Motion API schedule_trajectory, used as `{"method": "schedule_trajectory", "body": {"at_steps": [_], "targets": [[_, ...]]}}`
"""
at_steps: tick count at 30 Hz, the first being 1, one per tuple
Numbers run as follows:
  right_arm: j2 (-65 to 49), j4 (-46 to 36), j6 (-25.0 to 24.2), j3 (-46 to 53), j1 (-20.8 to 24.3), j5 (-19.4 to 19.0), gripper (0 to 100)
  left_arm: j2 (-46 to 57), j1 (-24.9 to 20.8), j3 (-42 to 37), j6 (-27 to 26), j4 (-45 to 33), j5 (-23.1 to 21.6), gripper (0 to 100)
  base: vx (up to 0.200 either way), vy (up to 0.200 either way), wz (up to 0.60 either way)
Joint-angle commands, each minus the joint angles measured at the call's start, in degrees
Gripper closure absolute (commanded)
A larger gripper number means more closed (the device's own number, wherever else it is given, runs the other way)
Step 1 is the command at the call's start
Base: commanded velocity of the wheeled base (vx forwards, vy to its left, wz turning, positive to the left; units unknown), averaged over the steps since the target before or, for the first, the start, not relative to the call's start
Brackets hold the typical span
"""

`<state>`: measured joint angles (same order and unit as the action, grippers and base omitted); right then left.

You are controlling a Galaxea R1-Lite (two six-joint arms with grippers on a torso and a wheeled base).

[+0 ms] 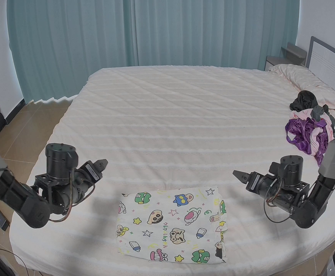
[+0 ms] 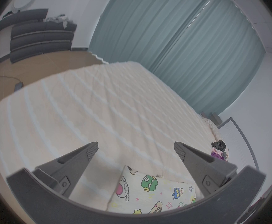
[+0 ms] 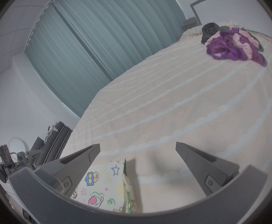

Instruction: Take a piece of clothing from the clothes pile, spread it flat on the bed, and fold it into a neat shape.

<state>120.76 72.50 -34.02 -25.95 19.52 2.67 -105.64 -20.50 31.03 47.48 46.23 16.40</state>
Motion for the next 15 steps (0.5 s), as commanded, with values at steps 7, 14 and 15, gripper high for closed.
{"method": "schedule_trajectory", "body": {"at_steps": [7,14,15], "targets": [[-29.5,0.6,9.0,19.0,-2.6,3.1,0,30.8,5.9,-14.0,-8.9,-2.9,2.3,0,0.000,0.000,0.00],[-43.4,-0.9,12.5,26.0,-3.1,10.3,0,50.8,5.9,-18.5,-10.2,-15.0,4.7,0,0.000,0.000,0.00],[-46.2,-2.3,12.2,26.0,-3.3,12.0,0,54.1,5.9,-19.4,-10.3,-17.0,4.8,0,0.000,0.000,0.00]]}}
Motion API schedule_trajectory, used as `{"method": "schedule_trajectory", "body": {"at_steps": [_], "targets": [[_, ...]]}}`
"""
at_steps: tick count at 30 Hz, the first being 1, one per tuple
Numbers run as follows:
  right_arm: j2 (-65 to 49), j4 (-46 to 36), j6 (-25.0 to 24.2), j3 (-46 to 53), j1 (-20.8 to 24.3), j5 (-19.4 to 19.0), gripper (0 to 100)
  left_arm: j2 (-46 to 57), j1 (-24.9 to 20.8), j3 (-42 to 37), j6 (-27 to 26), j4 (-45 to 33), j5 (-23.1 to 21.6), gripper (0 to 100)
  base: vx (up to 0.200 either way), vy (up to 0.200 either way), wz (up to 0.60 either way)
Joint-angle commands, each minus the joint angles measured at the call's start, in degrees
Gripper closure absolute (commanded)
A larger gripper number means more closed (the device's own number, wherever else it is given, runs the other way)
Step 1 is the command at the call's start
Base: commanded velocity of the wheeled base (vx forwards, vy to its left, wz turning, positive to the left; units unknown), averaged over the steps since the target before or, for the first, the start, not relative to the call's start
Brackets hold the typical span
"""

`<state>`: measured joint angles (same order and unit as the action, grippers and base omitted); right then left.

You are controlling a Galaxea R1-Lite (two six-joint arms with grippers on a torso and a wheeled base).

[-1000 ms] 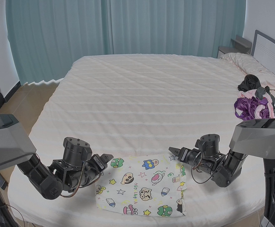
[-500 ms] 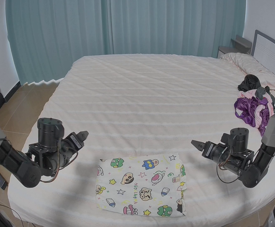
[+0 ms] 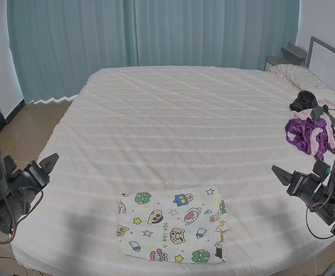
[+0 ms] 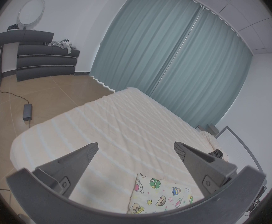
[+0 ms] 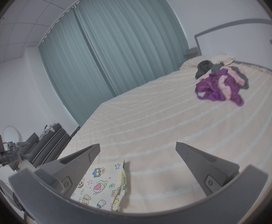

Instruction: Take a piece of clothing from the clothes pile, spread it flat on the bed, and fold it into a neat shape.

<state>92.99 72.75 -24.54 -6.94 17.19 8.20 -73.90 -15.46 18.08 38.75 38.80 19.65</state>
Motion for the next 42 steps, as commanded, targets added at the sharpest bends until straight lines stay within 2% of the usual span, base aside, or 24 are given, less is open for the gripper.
{"method": "schedule_trajectory", "body": {"at_steps": [1,2,4,5,8,9,10,11,12,13,16,19,21,26,29,31,32,35,37,42], "targets": [[-21.3,-4.5,2.3,6.9,-1.4,8.2,0,25.4,0.9,-7.3,-1.7,-11.3,1.6,0,0.000,0.000,0.00],[-21.3,-4.5,2.3,6.9,-1.4,8.2,0,25.4,0.9,-7.3,-1.7,-11.3,1.6,0,0.000,0.000,0.00],[-30.9,-14.1,2.1,6.9,-2.2,11.5,0,35.6,0.9,-8.4,-1.8,-16.7,2.2,0,0.000,0.000,0.00],[-34.3,-18.2,2.1,6.9,-2.2,11.8,0,38.7,0.9,-8.9,-2.0,-18.9,2.5,0,0.000,0.000,0.00],[-47.3,-34.4,2.5,6.9,-2.3,12.2,0,50.0,0.9,-10.3,-5.4,-29.4,2.8,0,0.000,0.000,0.00],[-47.9,-35.3,2.5,6.9,-2.3,12.2,0,50.5,0.9,-10.3,-5.6,-29.9,2.8,0,0.000,0.000,0.00],[-55.2,-45.8,2.2,6.9,-2.6,12.1,0,57.3,0.9,-10.5,-7.2,-36.3,2.6,0,0.000,0.000,0.00],[-57.2,-48.7,2.0,6.9,-3.0,12.1,0,59.4,0.8,-10.5,-7.6,-38.3,2.6,0,0.000,0.000,0.00],[-61.4,-54.9,1.4,6.9,-4.8,11.9,0,64.6,0.9,-10.3,-9.5,-43.2,2.7,0,0.000,0.000,0.00],[-62.8,-56.6,0.9,6.9,-5.9,11.9,0,66.8,1.0,-10.3,-10.6,-45.4,2.7,0,0.000,0.000,0.00],[-66.4,-58.3,-0.2,6.9,-9.0,11.7,0,69.3,2.4,-10.8,-12.7,-48.6,4.3,0,0.000,0.000,0.00],[-66.7,-58.4,-0.1,6.9,-9.4,11.7,0,69.3,2.8,-10.9,-12.7,-48.6,4.4,0,0.000,0.000,0.00],[-68.6,-58.7,0.5,6.9,-11.7,11.5,0,69.2,7.5,-11.5,-16.0,-48.7,4.6,0,0.000,0.000,0.00],[-72.2,-63.3,4.6,6.9,-13.1,11.4,0,71.0,14.7,-11.8,-25.4,-48.6,4.3,0,0.000,0.000,0.00],[-76.5,-66.6,6.5,6.9,-14.5,9.9,0,73.9,15.3,-11.8,-28.8,-48.6,4.1,0,0.000,0.000,0.00],[-78.1,-67.8,7.6,6.9,-14.9,9.1,0,73.9,15.3,-11.9,-28.8,-48.6,4.1,0,0.000,0.000,0.00],[-83.3,-69.2,10.5,6.8,-16.2,6.7,0,73.9,15.3,-11.9,-28.6,-48.6,4.2,0,0.000,0.000,0.00],[-89.5,-69.6,14.4,6.7,-18.7,2.1,0,73.9,15.4,-11.9,-28.4,-48.7,4.2,0,0.000,0.000,0.00],[-89.4,-69.1,16.6,6.8,-18.8,2.0,0,73.9,15.4,-11.9,-28.5,-48.7,4.2,0,0.000,0.000,0.00],[-89.3,-69.1,18.4,6.8,-18.8,2.9,0,73.9,15.4,-12.3,-29.0,-48.6,4.5,0,0.000,0.000,0.00]]}}
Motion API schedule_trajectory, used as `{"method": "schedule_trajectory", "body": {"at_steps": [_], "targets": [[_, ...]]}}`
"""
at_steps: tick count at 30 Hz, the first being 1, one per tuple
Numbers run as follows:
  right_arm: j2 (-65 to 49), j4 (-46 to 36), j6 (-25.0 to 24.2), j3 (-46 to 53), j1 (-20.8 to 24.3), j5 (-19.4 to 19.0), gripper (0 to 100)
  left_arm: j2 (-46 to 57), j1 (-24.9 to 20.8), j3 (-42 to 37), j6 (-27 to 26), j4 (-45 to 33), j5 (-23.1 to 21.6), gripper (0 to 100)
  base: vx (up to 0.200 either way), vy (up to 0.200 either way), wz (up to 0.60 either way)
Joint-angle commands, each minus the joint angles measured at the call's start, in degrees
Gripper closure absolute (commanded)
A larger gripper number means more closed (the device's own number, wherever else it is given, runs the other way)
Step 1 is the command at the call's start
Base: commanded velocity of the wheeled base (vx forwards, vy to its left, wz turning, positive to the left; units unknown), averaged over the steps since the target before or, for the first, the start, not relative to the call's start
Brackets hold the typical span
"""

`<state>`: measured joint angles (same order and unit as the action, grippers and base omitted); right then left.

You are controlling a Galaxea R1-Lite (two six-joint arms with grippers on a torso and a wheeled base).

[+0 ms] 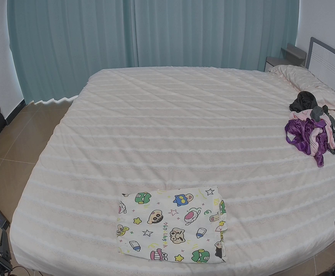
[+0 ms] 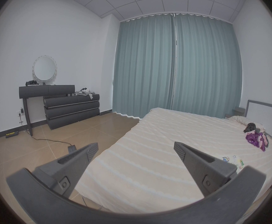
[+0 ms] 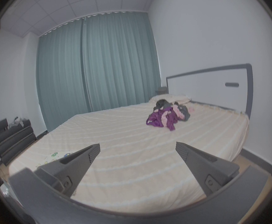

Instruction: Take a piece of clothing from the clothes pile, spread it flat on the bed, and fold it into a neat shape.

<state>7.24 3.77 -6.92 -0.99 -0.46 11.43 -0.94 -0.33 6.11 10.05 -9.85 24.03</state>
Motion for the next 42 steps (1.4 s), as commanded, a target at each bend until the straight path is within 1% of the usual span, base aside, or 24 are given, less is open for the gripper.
{"method": "schedule_trajectory", "body": {"at_steps": [1,3,4,5,8,11,12,13,15,17,19,20,22,23,24,25,27,31,34,36,37,38,40,42], "targets": [[-3.5,-0.3,4.6,0.8,-1.1,-0.4,0,0.9,0.2,-0.4,-1.9,0.0,2.0,0,0.000,0.000,0.00],[-3.6,-0.1,12.3,0.9,-1.1,-0.8,0,0.9,0.2,-0.7,-5.7,0.5,3.7,0,0.000,0.000,0.00],[-3.6,-0.1,12.3,0.9,-1.1,-0.8,0,0.9,0.2,-0.7,-5.7,0.5,3.7,0,0.000,0.000,0.00],[-4.1,0.2,19.1,1.0,-1.0,-0.7,0,0.9,0.2,-1.7,-8.7,2.6,3.7,0,0.000,0.000,0.00],[-7.2,0.6,24.9,0.9,0.8,-1.8,0,0.9,0.2,-3.8,-11.0,7.6,3.3,0,0.000,0.000,0.00],[-7.2,0.7,23.7,1.0,0.6,-1.2,0,0.9,0.2,-4.4,-11.3,9.2,3.1,0,0.000,0.000,0.00],[-7.2,0.5,18.7,1.0,0.6,-0.6,0,0.9,0.2,-4.7,-10.9,9.6,3.0,0,0.000,0.000,0.00],[-7.2,0.2,15.4,1.0,0.6,0.0,0,0.9,0.2,-4.8,-10.8,9.7,2.3,0,0.000,0.000,0.00],[-7.2,-0.8,11.3,0.9,0.6,1.5,0,0.9,0.2,-5.1,-10.7,10.3,-1.6,0,0.000,0.000,0.00],[-7.2,-1.1,9.3,0.8,0.6,2.6,0,0.9,0.2,-5.7,-10.3,11.6,-6.4,0,0.000,0.000,0.00],[-7.2,-1.1,8.1,0.8,0.6,2.8,0,0.9,0.2,-5.8,-9.3,12.0,-9.3,0,0.000,0.000,0.00],[-7.2,-1.1,7.2,0.8,0.6,2.3,0,0.9,0.2,-5.8,-6.8,12.0,-13.1,0,0.000,0.000,0.00],[-7.2,-1.2,7.1,0.7,0.6,1.8,0,0.9,0.2,-5.8,-5.4,11.8,-15.5,0,0.000,0.000,0.00],[-7.2,-1.0,6.9,0.8,0.6,0.7,0,0.9,0.2,-6.1,-5.9,11.2,-18.0,0,0.000,0.000,0.00],[-7.2,-0.8,6.8,0.8,0.6,0.3,0,0.9,0.2,-6.1,-6.4,10.8,-18.5,0,0.000,0.000,0.00],[-7.2,-0.3,7.4,1.0,0.6,-1.1,0,0.9,0.2,-6.1,-9.0,10.3,-19.4,0,0.000,0.000,0.00],[-7.2,0.2,7.7,1.0,0.6,-2.3,0,0.9,0.2,-6.1,-10.8,10.2,-19.8,0,0.000,0.000,0.00],[-7.2,0.3,8.2,1.0,0.6,-2.6,0,0.9,0.2,-6.1,-10.5,10.1,-21.2,0,0.000,0.000,0.00],[-7.2,0.3,8.2,1.0,0.6,-4.4,0,0.9,0.2,-6.0,-10.5,10.1,-21.5,0,0.000,0.000,0.00],[-7.1,0.3,9.0,1.0,0.6,-9.8,0,0.9,0.2,-6.1,-10.8,10.1,-21.4,0,0.000,0.000,0.00],[-7.2,0.3,9.1,1.0,0.6,-9.9,0,0.9,0.2,-6.1,-10.8,10.1,-21.4,0,0.000,0.000,0.00],[-7.1,0.2,11.4,1.0,0.6,-11.3,0,0.9,0.2,-6.1,-10.7,10.1,-21.2,0,0.000,0.000,0.00],[-7.2,0.1,14.6,1.0,0.6,-12.0,0,0.9,0.2,-6.1,-10.6,10.1,-21.2,0,0.000,0.000,0.00],[-7.1,-0.5,16.0,0.9,0.6,-13.2,0,0.9,0.2,-6.1,-10.5,10.1,-21.1,0,0.000,0.000,0.00]]}}
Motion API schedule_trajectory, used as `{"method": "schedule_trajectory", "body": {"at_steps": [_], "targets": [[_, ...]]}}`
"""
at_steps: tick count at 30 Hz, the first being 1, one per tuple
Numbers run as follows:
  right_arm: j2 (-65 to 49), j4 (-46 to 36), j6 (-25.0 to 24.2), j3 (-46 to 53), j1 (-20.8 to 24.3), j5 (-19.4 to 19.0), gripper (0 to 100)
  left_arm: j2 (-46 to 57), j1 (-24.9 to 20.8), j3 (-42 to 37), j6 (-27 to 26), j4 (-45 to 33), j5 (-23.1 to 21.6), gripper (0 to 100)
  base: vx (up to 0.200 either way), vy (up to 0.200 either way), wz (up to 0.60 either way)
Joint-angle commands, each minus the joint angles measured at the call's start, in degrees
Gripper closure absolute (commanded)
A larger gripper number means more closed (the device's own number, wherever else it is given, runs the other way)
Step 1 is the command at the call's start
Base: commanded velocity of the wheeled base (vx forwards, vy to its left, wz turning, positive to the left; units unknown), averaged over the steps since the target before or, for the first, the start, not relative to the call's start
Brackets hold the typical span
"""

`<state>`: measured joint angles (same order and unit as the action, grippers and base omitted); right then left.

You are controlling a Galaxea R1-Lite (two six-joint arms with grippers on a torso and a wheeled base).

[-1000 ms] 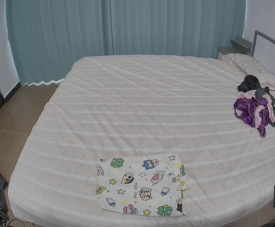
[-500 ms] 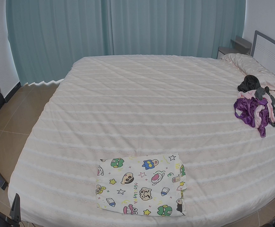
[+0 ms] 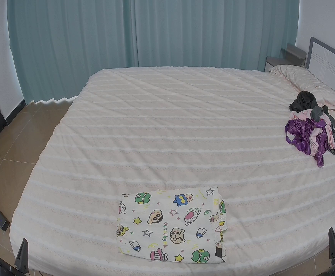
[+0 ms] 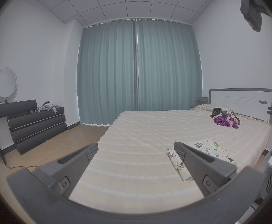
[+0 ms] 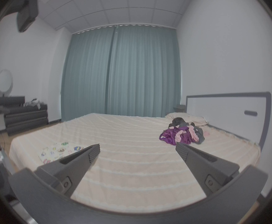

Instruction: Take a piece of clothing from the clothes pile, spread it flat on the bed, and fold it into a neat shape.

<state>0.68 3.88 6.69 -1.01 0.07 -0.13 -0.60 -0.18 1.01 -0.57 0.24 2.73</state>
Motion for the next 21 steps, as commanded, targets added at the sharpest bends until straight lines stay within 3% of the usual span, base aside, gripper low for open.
{"method": "schedule_trajectory", "body": {"at_steps": [1,4,5,10,14,21], "targets": [[-0.5,-0.6,2.3,0.8,0.0,-1.8,0,0.6,0.1,-1.0,0.1,-0.1,0.2,0,0.000,0.000,0.00],[-0.1,-2.3,-0.7,0.6,0.3,-4.2,0,0.6,0.1,-1.0,0.6,-0.1,0.3,0,0.000,0.000,0.00],[-0.2,-4.3,-4.2,0.5,0.3,-3.2,0,0.6,0.1,-1.0,0.6,-0.1,0.3,0,0.000,0.000,0.00],[-0.5,-5.9,-5.9,0.3,-0.1,0.4,0,0.6,0.0,-1.0,0.8,0.0,0.9,0,0.000,0.000,0.00],[-0.7,-4.9,-9.0,0.7,0.3,0.7,0,0.6,0.1,-1.0,0.9,0.1,0.9,0,0.000,0.000,0.00],[-0.6,-4.4,-7.7,0.7,0.1,0.8,0,0.6,0.1,-1.0,3.5,-0.1,1.0,0,0.000,0.000,0.00]]}}
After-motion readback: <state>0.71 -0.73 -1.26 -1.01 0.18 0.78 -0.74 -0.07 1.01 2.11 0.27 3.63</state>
